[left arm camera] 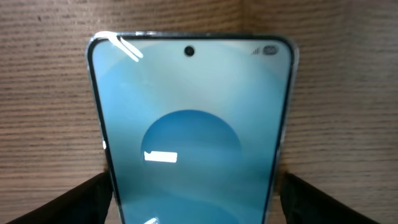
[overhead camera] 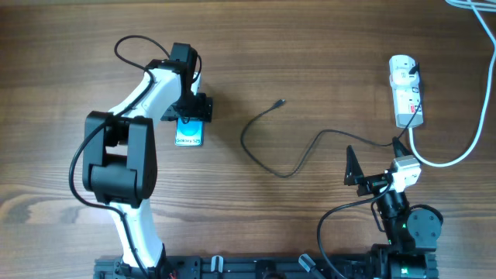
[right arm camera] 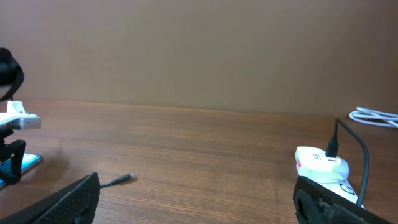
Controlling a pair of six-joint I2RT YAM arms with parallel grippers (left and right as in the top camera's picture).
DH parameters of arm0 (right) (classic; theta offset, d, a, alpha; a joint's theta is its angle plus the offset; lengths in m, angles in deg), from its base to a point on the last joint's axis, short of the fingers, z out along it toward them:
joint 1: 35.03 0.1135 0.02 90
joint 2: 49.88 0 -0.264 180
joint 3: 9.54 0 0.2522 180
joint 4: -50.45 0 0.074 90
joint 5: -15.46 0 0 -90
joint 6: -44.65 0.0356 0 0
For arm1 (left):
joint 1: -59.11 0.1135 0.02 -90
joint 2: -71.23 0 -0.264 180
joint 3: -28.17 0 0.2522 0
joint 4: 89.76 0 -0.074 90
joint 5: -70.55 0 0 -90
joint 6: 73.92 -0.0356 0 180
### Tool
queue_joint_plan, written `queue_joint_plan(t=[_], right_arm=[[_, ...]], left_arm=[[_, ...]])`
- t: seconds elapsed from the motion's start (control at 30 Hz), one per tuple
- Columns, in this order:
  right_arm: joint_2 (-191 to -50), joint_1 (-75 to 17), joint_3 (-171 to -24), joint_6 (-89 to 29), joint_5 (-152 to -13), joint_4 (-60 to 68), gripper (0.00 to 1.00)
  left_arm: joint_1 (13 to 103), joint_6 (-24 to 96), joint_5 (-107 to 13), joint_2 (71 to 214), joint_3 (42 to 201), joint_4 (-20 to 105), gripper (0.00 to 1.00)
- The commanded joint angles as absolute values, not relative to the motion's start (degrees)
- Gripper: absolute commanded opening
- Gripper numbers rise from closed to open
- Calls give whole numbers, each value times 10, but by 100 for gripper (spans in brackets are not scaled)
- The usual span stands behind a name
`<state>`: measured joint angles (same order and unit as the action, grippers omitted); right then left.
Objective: Plug charger to phone and switch on socket
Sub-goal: 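Reach the left gripper down over the blue phone, then close the left gripper on the phone's top edge and lift it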
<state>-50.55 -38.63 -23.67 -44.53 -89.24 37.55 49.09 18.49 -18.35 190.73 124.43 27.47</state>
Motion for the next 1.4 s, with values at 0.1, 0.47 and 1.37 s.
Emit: queue_joint_plan(t=[0.1,0.47,1.37], right_arm=[[-501,-389,-236,-438,-887,379,100],[-501,-389,-236,-439,-887,379,100],[-501,-389,-236,-439,-887,379,100]], left_arm=[[491,204,-175,1931,1236,272,83],[491,230,-175,1931,1236,262,79],[492,230,-174,1913,1291,226,61]])
